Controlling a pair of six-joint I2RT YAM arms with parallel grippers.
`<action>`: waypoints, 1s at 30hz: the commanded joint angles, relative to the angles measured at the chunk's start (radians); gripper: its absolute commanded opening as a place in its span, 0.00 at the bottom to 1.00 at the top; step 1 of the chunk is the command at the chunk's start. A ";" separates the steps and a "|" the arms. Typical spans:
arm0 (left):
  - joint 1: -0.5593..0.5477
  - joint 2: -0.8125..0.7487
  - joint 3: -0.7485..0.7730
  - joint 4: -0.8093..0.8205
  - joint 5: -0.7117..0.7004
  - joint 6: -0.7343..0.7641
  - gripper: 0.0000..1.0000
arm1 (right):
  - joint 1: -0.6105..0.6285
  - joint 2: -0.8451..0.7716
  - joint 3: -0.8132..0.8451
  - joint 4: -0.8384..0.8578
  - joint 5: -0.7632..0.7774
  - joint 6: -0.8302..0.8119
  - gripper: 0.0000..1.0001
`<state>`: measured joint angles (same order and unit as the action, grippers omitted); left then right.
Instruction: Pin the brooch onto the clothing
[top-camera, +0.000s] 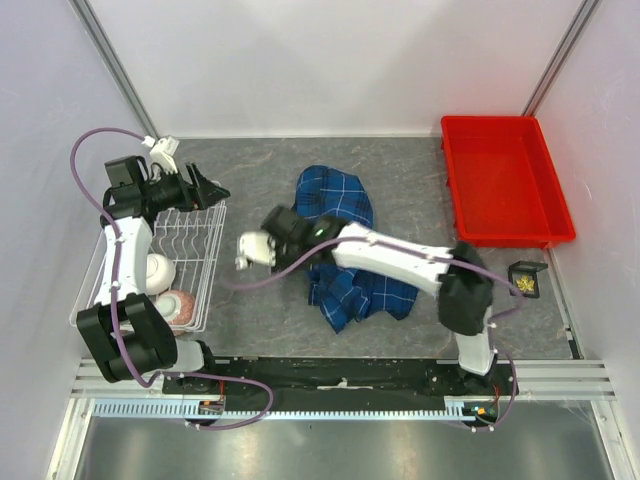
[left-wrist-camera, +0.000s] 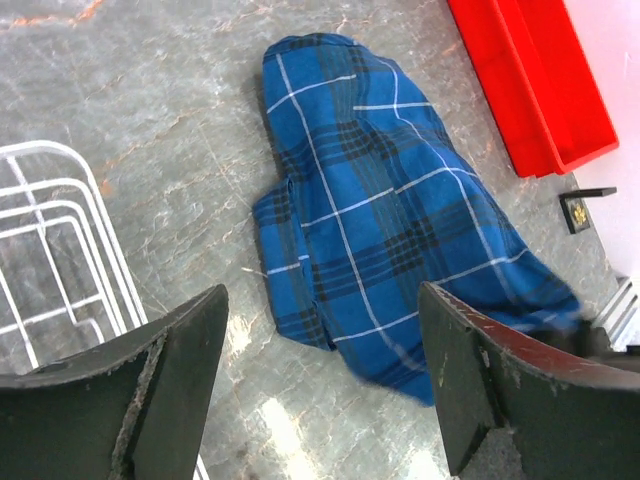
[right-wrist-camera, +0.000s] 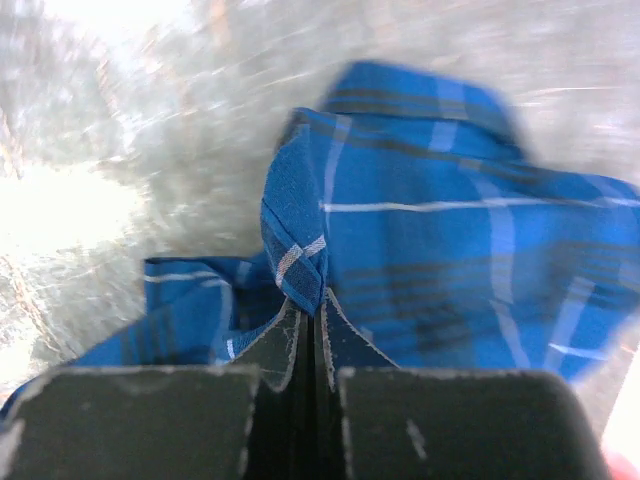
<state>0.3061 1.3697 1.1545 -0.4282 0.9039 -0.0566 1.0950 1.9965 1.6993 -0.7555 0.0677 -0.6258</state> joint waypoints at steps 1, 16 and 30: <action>-0.015 -0.031 -0.016 0.115 0.124 0.099 0.82 | -0.069 -0.283 0.077 0.022 -0.032 0.061 0.00; -0.376 0.143 -0.045 0.190 0.043 0.583 0.85 | -0.426 -0.812 -0.401 0.058 0.208 0.299 0.00; -0.524 0.451 0.118 0.262 0.027 1.066 0.84 | -0.596 -0.890 -0.550 0.090 0.320 0.409 0.00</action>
<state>-0.2024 1.7645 1.1679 -0.2455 0.9287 0.7975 0.5354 1.1309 1.1679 -0.7029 0.3382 -0.2783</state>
